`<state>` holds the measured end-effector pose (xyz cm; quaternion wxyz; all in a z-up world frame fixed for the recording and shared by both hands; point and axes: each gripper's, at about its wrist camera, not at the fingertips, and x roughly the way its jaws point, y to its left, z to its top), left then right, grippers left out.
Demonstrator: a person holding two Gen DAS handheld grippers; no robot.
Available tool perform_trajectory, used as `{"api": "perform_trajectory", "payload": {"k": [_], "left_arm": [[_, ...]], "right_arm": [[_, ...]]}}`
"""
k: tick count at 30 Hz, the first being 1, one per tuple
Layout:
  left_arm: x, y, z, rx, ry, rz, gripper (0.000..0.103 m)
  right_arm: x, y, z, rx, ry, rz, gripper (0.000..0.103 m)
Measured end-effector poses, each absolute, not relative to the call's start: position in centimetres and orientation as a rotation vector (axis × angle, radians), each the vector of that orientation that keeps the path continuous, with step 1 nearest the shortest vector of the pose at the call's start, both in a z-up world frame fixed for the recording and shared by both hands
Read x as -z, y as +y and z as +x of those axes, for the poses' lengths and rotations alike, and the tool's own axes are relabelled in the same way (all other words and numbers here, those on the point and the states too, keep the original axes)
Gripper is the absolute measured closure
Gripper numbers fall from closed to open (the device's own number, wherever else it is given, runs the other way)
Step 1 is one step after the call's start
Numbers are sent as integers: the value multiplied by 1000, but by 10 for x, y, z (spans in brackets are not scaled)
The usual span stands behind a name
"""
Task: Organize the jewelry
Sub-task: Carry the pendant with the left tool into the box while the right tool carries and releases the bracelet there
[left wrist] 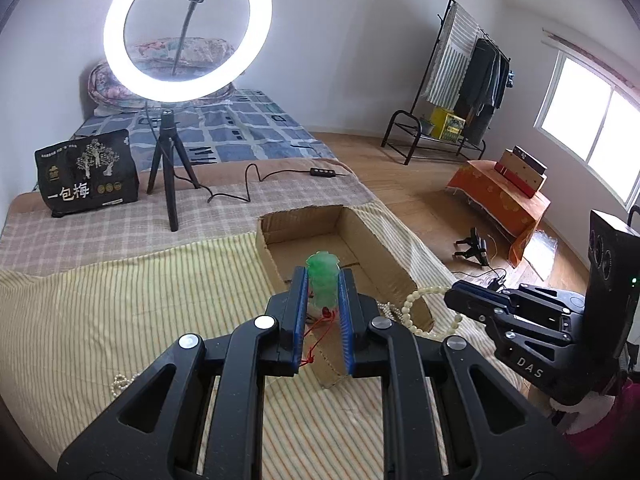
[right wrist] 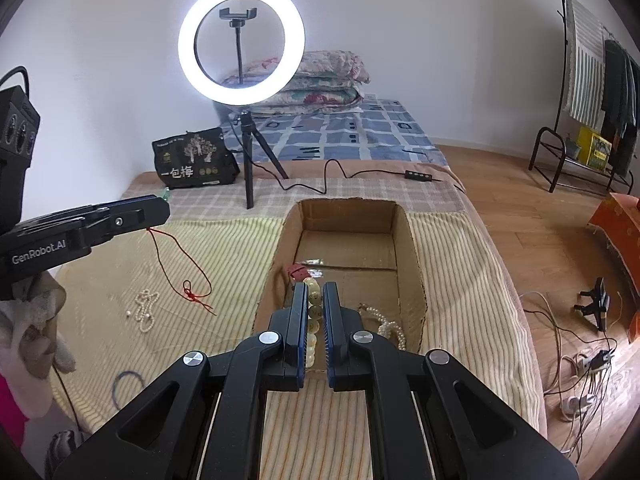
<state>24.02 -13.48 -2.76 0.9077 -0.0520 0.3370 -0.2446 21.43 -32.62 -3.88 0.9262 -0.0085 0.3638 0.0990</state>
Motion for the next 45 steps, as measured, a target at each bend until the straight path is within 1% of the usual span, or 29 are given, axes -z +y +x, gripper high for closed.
{"api": "perform_trajectory", "payload": {"k": [8,13,30,42,43,45], "left_arm": [[28,-164,254,547,698,-133,90],[42,-176,262,561,733,-160,90],[96,-200,274,555,843,-121,90],[104,-212,268,582,862,-81,90],[104,-212,268,583,865,-80,89],[105,-211,268,581,868,-77,81]], "right_arm": [[49,-347,243,-174,763,0,97],[58,-355,259,-163,781,12,97],[78,-357,306,-157,808,9,97],[90,-357,318,-150,826,5,97],[90,-358,318,-144,825,6,97],[91,-359,319,-138,829,4,97]]}}
